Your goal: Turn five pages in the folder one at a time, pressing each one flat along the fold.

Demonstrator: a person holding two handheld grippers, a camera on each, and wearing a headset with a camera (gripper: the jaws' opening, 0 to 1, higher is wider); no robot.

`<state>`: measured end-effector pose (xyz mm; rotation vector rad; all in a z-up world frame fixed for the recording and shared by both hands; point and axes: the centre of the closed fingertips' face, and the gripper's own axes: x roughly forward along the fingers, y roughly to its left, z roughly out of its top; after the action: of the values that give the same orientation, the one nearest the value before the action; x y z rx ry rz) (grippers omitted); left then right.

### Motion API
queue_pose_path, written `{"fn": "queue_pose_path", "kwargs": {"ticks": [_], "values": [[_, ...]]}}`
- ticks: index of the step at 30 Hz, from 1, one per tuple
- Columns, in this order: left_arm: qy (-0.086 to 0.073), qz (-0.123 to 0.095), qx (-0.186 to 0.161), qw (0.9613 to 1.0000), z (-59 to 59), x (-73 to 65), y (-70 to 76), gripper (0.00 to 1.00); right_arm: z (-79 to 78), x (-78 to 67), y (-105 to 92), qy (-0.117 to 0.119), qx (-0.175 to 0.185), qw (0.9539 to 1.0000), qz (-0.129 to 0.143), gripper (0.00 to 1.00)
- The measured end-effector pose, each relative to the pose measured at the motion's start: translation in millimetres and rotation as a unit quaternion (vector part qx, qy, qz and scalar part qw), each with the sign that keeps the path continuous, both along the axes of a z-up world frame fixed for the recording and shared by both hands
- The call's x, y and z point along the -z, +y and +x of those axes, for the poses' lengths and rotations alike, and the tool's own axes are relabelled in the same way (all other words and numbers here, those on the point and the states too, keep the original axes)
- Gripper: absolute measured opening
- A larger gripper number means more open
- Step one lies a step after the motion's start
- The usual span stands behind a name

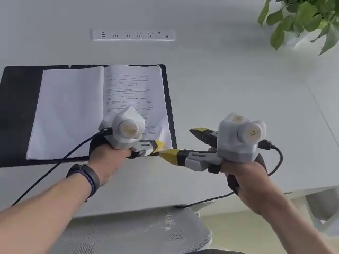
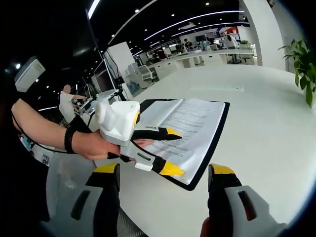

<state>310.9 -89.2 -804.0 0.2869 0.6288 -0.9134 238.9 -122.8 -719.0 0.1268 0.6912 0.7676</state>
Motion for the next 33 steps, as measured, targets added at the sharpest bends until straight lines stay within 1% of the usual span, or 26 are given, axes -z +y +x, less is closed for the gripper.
{"fn": "queue_pose_path", "kwargs": {"ticks": [6,10,13,15,19,24,26,29,33], "values": [[-0.003,-0.004,-0.001,1.0000,1.3,1.0,0.5,0.61,0.1,3.4,-2.8,0.007,0.008,0.9999,0.010,0.70],[-0.007,-0.008,-0.014,0.9999,5.8,-0.5,3.0,0.55,0.0,5.8,-5.6,0.011,0.015,0.9997,0.014,0.69],[-0.004,-0.009,-0.012,0.9999,3.7,-2.3,2.3,0.54,1.4,6.2,-8.0,0.012,0.019,0.9995,0.020,0.69],[-0.004,-0.009,-0.012,0.9999,3.3,-2.9,2.3,0.54,5.0,8.4,-9.1,0.015,0.024,0.9993,0.025,0.68],[-0.004,-0.010,-0.012,0.9999,2.5,-3.7,1.9,0.54,19.7,12.9,-8.2,0.020,0.028,0.9988,0.034,0.66],[-0.003,-0.010,-0.012,0.9999,2.7,-3.5,1.8,0.54,42.6,18.3,-1.8,0.025,0.034,0.9976,0.055,0.61],[-0.002,-0.010,-0.011,0.9999,5.1,-1.6,2.2,0.54,53.7,22.9,2.4,0.036,0.043,0.9958,0.073,0.60],[-0.001,-0.010,-0.011,0.9999,6.0,-0.2,2.5,0.54,68.9,33.1,9.1,0.046,0.045,0.9945,0.082,0.58],[0.000,-0.011,-0.011,0.9999,6.7,0.7,2.7,0.54,81.0,36.8,19.5,0.058,0.044,0.9928,0.096,0.57]]}}
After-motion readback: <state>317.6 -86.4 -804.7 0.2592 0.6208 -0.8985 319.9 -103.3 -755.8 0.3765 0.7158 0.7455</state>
